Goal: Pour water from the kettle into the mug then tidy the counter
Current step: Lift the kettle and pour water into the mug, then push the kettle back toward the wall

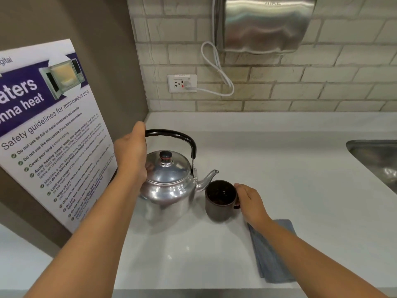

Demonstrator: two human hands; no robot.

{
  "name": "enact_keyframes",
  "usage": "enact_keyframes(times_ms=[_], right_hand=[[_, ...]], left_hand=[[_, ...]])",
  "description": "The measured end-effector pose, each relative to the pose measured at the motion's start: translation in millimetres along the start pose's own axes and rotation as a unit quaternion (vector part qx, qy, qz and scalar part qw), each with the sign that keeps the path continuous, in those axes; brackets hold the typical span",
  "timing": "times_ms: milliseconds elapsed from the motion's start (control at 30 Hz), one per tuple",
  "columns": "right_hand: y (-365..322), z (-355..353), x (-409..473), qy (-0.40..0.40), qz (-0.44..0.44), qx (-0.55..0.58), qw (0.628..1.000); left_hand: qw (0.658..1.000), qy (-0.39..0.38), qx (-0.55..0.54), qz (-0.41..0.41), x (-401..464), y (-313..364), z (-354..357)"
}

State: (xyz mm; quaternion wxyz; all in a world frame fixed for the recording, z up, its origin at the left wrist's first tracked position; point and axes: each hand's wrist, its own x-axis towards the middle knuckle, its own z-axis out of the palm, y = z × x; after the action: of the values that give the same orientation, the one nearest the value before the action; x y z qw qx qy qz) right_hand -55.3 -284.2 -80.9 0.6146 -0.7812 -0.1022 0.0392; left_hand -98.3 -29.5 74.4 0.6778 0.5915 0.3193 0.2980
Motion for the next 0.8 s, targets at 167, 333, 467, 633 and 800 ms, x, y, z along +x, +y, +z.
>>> enact_keyframes(times_ms=[167,333,467,633,800], right_hand=[[-7,-5,1,-0.023,0.015,-0.008,1.0],[-28,-20,9,-0.04,0.017,-0.131,0.99],[-62,-31,27,-0.004,-0.002,-0.173,0.985],[-119,-14,68,-0.004,-0.076,-0.166,0.983],[-146,40,123,-0.052,-0.18,-0.194,0.963]], left_hand=[[0.996,0.018,-0.086,-0.019,18,8,3],[0.995,-0.004,-0.102,0.008,44,13,17],[0.993,-0.041,-0.108,0.006,64,3,37],[0.995,-0.043,-0.086,-0.006,89,-27,58],[0.997,-0.032,-0.071,-0.004,108,-60,71]])
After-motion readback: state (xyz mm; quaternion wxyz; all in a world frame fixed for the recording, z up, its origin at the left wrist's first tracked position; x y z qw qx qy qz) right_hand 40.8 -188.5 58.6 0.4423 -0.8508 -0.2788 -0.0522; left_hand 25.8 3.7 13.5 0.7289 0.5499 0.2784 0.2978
